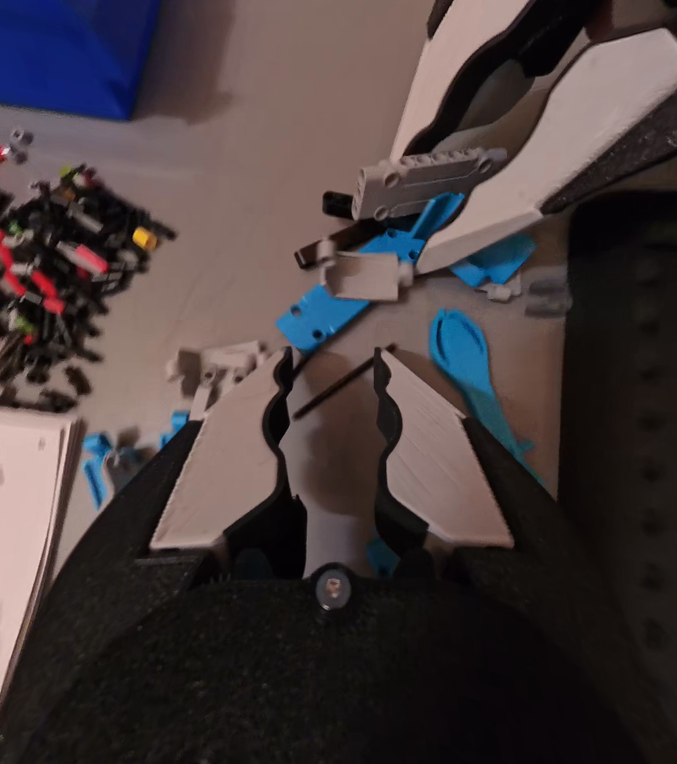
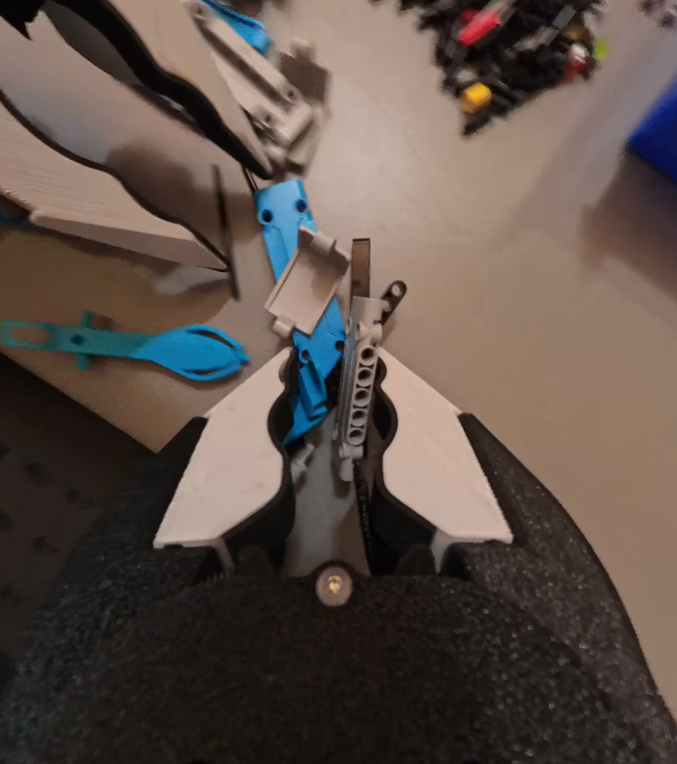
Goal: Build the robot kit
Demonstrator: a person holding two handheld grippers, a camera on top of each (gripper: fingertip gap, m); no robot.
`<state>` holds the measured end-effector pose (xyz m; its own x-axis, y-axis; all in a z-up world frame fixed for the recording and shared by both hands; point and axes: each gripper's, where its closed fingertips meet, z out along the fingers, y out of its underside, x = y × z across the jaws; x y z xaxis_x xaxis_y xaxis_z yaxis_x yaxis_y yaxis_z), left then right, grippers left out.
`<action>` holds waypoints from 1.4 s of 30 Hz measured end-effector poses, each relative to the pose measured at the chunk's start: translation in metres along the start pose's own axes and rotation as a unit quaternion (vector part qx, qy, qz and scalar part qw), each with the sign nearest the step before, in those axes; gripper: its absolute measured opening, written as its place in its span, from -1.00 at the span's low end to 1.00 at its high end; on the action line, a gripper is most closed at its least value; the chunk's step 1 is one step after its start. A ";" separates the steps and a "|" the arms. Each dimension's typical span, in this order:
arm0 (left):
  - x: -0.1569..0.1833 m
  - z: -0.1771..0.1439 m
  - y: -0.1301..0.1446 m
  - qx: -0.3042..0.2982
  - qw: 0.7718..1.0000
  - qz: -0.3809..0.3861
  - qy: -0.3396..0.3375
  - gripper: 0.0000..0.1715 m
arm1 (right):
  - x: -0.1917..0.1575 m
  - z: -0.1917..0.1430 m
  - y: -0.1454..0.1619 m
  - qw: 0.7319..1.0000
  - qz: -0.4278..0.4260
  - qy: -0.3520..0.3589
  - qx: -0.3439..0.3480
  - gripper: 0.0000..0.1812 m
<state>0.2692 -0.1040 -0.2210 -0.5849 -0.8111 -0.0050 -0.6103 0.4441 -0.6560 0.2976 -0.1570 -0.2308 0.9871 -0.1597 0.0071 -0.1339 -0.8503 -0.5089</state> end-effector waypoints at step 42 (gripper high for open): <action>-0.041 -0.030 0.039 0.035 0.997 -0.060 0.020 -0.71 | 0.001 0.029 -0.046 0.967 -0.211 -0.104 -0.098 -0.51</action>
<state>0.2532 -0.0423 -0.2239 -0.5324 -0.8398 0.1060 -0.6386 0.3164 -0.7015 0.3071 -0.1040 -0.2321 0.9512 0.3086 -0.0046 0.2903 -0.8997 -0.3259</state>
